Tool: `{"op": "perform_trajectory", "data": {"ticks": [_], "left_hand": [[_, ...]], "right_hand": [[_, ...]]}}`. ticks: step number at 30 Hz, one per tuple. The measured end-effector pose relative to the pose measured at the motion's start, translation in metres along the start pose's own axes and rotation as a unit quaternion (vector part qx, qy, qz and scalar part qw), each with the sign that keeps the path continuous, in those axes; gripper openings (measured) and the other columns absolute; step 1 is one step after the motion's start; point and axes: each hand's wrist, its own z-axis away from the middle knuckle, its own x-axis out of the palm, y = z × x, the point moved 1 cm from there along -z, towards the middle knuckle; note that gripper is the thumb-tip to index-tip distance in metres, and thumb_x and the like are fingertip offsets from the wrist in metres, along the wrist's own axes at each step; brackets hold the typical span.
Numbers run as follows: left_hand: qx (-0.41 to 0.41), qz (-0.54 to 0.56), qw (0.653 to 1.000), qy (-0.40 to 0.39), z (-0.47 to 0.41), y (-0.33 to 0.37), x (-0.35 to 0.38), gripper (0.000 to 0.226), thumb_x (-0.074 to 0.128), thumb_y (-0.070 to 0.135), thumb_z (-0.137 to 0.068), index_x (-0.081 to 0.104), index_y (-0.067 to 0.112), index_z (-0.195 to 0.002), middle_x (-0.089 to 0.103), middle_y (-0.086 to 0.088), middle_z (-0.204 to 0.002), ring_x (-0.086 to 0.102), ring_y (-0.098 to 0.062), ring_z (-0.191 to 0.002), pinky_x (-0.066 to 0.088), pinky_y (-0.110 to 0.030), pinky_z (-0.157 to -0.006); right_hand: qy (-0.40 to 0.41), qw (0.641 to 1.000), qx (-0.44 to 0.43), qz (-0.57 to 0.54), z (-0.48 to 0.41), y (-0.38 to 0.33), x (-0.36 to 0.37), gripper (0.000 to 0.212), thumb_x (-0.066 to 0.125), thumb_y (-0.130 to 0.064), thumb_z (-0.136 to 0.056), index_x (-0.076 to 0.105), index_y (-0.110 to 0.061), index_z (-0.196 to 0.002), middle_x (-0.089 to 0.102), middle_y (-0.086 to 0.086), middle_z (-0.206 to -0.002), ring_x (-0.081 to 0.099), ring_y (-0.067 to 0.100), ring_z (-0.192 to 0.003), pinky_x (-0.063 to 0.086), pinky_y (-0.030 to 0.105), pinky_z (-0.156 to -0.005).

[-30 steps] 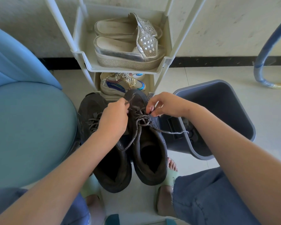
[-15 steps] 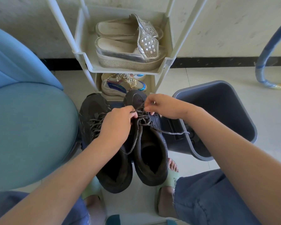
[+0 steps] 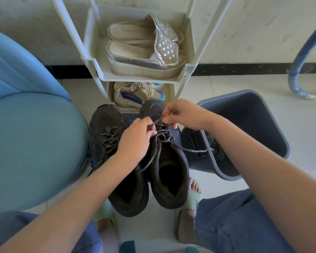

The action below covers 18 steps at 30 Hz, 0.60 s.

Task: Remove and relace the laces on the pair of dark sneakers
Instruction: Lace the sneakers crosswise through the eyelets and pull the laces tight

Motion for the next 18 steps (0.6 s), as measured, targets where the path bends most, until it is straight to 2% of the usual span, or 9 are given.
{"op": "perform_trajectory", "data": {"ticks": [3, 6, 9, 10, 12, 14, 15, 18], "left_hand": [[0.005, -0.010, 1.000, 0.002, 0.000, 0.001, 0.000, 0.008, 0.049, 0.026, -0.097, 0.046, 0.022, -0.090, 0.047, 0.002, -0.091, 0.046, -0.016, -0.079, 0.030, -0.026, -0.069], [0.003, -0.012, 1.000, -0.004, -0.001, -0.001, 0.000, 0.009, 0.049, 0.026, -0.098, 0.051, 0.018, -0.101, 0.049, 0.001, -0.096, 0.049, -0.019, -0.084, 0.032, -0.027, -0.071], [-0.002, -0.004, 1.000, -0.007, -0.002, -0.002, 0.000, 0.010, 0.047, 0.025, -0.098, 0.051, 0.019, -0.106, 0.053, 0.000, -0.102, 0.055, -0.021, -0.090, 0.035, -0.028, -0.073], [-0.002, 0.006, 1.000, -0.006, -0.002, -0.001, 0.000, 0.006, 0.046, 0.024, -0.099, 0.049, 0.020, -0.102, 0.055, 0.000, -0.100, 0.057, -0.021, -0.085, 0.036, -0.028, -0.071], [0.002, 0.010, 1.000, 0.001, -0.002, -0.001, 0.000, 0.002, 0.044, 0.020, -0.100, 0.045, 0.022, -0.099, 0.056, 0.001, -0.085, 0.059, -0.017, -0.065, 0.036, -0.026, -0.062], [0.014, -0.024, 1.000, 0.008, -0.002, -0.001, 0.000, 0.012, 0.043, 0.010, -0.099, 0.042, 0.022, -0.101, 0.049, 0.006, -0.068, 0.053, -0.009, -0.054, 0.035, -0.023, -0.055], [0.018, -0.038, 0.999, 0.011, -0.002, -0.001, 0.001, 0.015, 0.041, 0.007, -0.098, 0.041, 0.021, -0.102, 0.046, 0.007, -0.065, 0.053, -0.009, -0.055, 0.037, -0.025, -0.056], [0.022, -0.052, 0.998, 0.011, -0.003, 0.000, 0.000, 0.019, 0.041, 0.003, -0.097, 0.040, 0.020, -0.105, 0.049, 0.006, -0.068, 0.060, -0.017, -0.063, 0.043, -0.033, -0.063]], "right_hand": [[0.000, 0.999, 0.006, -0.032, 0.001, 0.003, 0.000, 0.005, 0.061, -0.015, -0.093, 0.062, -0.010, -0.092, 0.062, -0.008, -0.066, 0.058, -0.006, -0.056, 0.041, 0.002, -0.065], [-0.029, 0.998, 0.013, -0.053, 0.004, 0.009, -0.003, 0.009, 0.063, -0.014, -0.091, 0.064, -0.009, -0.099, 0.066, -0.006, -0.079, 0.062, -0.003, -0.070, 0.042, 0.001, -0.070], [-0.050, 0.998, 0.023, 0.004, 0.004, 0.012, -0.001, 0.010, 0.068, -0.013, -0.087, 0.063, -0.015, -0.095, 0.061, -0.010, -0.085, 0.057, -0.001, -0.077, 0.041, 0.011, -0.073], [-0.040, 0.999, 0.024, 0.019, 0.003, 0.012, 0.001, 0.009, 0.069, -0.013, -0.086, 0.063, -0.014, -0.093, 0.061, -0.009, -0.082, 0.056, 0.000, -0.075, 0.040, 0.012, -0.073], [-0.016, 0.999, 0.024, 0.033, 0.001, 0.010, 0.004, 0.007, 0.068, -0.012, -0.087, 0.065, -0.010, -0.093, 0.062, -0.004, -0.080, 0.056, 0.001, -0.071, 0.039, 0.003, -0.066], [-0.014, 0.998, 0.018, 0.055, -0.001, 0.008, 0.006, 0.006, 0.065, -0.012, -0.089, 0.064, -0.010, -0.094, 0.063, 0.002, -0.086, 0.057, 0.007, -0.072, 0.037, -0.001, -0.062], [-0.017, 0.997, 0.015, 0.070, -0.001, 0.008, 0.006, 0.004, 0.063, -0.013, -0.091, 0.062, -0.012, -0.093, 0.063, 0.004, -0.090, 0.058, 0.011, -0.076, 0.038, 0.002, -0.065], [-0.019, 0.988, 0.006, 0.150, -0.003, 0.003, 0.007, 0.006, 0.060, -0.018, -0.093, 0.060, -0.015, -0.098, 0.059, 0.001, -0.100, 0.056, 0.016, -0.091, 0.044, 0.029, -0.084]]}}
